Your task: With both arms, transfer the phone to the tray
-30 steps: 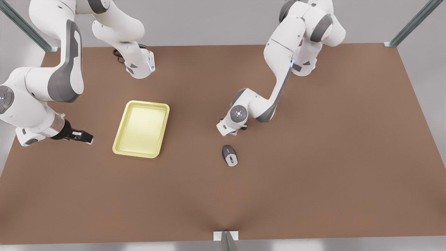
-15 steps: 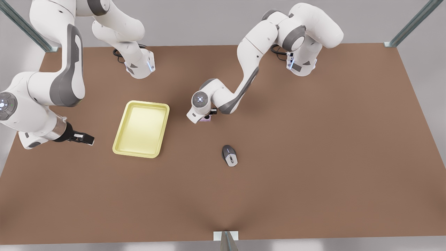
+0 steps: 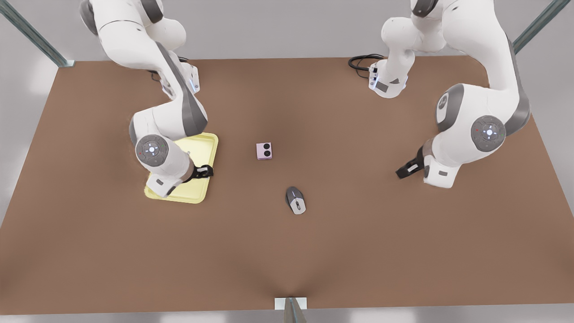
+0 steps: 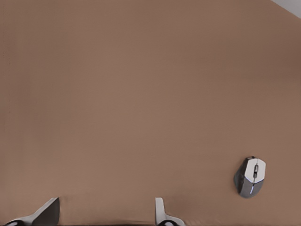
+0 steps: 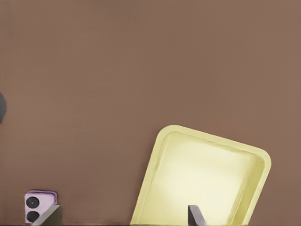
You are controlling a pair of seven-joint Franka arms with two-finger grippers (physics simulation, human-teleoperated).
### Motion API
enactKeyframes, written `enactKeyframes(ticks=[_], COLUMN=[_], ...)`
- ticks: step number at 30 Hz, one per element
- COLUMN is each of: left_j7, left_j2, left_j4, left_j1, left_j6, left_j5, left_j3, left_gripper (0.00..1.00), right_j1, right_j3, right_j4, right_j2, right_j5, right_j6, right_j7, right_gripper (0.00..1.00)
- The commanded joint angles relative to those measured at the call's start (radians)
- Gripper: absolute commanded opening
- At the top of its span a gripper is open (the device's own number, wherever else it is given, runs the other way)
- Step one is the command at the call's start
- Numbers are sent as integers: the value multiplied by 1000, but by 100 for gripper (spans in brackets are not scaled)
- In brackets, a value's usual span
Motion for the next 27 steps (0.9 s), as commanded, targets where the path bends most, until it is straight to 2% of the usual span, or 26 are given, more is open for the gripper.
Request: enactKeyframes(ticks=[1, 2, 4, 5, 9, 13, 16, 19, 20, 26, 27], left_j7=[652, 658, 646, 646, 652, 660, 660, 660, 660, 660, 660], left_j2=[-50, -24, -22, -21, -11, -4, 12, 25, 25, 36, 38], left_j4=[-76, -18, 36, 65, 100, 96, 97, 97, 97, 99, 99], left_j1=[12, 12, 4, 6, 12, 12, 12, 12, 12, 12, 12], left_j6=[-56, -159, -190, -222, -224, -218, -210, -207, -208, -208, -207], left_j5=[75, 69, 51, -51, -60, -60, -62, -63, -63, -68, -68], left_j3=[-16, -16, -19, -5, -10, -10, -10, -10, -10, -10, -8], left_gripper=[100, 100, 100, 100, 100, 100, 100, 100, 100, 100, 100], right_j1=[82, 129, 164, 164, 164, 164, 168, 209, 207, 198, 192], right_j3=[1, 1, 15, 47, 95, 124, 133, 145, 171, 175, 187], right_j4=[-54, -91, -209, -249, -271, -274, -280, -406, -415, -467, -519], right_j2=[4, 5, -36, -39, 30, 111, 171, 131, 116, 111, 114], right_j5=[4, 4, 73, 75, 75, 64, 0, 1, 10, 7, 10], right_j6=[99, 136, 241, 306, 462, 589, 623, 723, 720, 751, 863], right_j7=[337, 436, 574, 658, 858, 839, 611, 620, 655, 566, 485], right_gripper=[100, 100, 100, 100, 100, 100, 100, 100, 100, 100, 100])
